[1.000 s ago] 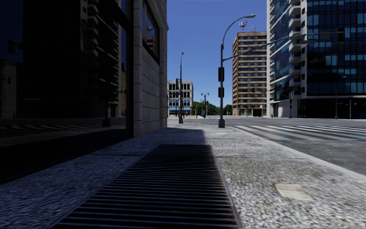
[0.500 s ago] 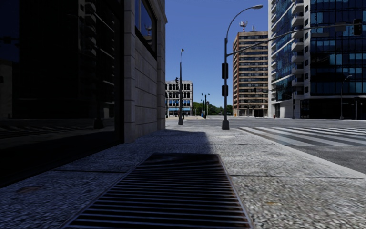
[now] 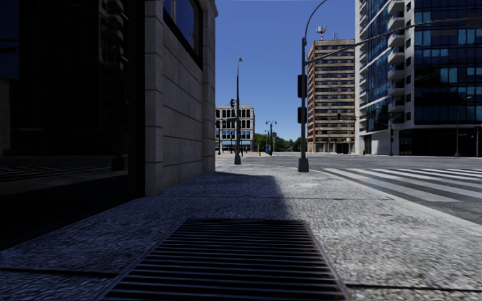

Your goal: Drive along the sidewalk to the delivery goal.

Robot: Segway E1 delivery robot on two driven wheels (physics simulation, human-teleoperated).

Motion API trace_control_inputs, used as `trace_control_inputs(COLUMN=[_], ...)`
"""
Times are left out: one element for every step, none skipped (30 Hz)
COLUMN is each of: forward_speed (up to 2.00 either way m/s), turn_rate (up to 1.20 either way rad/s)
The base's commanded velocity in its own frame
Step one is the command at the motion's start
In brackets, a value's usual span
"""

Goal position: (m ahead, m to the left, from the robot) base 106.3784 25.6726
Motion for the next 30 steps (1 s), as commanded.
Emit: trace_control_inputs(forward_speed=[2.0, 2.0, 2.0, 2.0, 2.0, 2.0, 2.0, 2.0, 2.0, 2.0, 2.0, 2.0, 2.0, 2.0, 2.0, 2.0, 2.0, 2.0, 2.0, 2.0, 2.0, 2.0, 2.0, 2.0, 2.0, 2.0, 2.0, 2.0, 2.0, 2.0], turn_rate=[-0.18, -0.19, -0.19, -0.19, -0.19, -0.19, -0.08, 0.0, 0.0, 0.0, 0.0, 0.0, 0.0, 0.0, 0.0, 0.0, 0.0, 0.0, 0.0, 0.0, 0.0, 0.0, 0.0, 0.0, 0.0, 0.0, 0.0, 0.0, 0.0, 0.0])
